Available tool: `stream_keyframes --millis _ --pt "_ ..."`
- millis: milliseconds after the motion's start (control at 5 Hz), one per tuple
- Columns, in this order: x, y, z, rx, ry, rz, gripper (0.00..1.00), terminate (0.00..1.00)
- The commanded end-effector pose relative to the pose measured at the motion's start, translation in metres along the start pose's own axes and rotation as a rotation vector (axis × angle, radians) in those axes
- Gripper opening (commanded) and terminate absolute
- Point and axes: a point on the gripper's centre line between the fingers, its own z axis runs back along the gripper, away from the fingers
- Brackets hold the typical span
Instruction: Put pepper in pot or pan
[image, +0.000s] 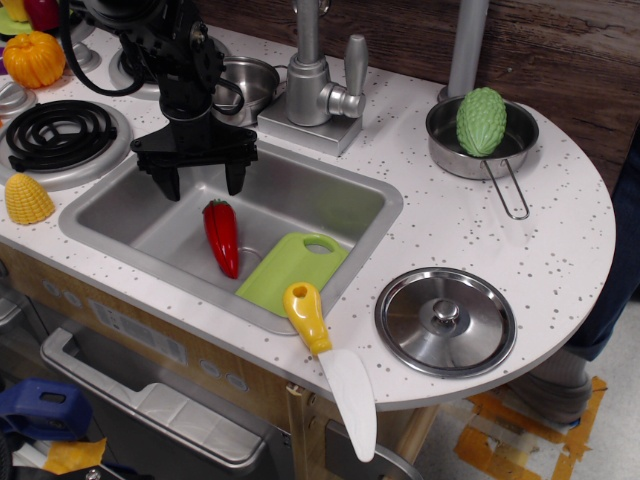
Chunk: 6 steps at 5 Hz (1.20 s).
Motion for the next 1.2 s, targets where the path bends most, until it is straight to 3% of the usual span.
stream_keyframes --millis 0,600,1000 --pt "0.000 0.000 0.000 0.000 0.000 0.000 1.00 0.00" --pt "-0.004 0.004 -0.034 -0.105 0.005 0.033 1.00 0.00" --pt "-0.005 0.004 -0.045 -0.138 0.007 0.050 1.00 0.00"
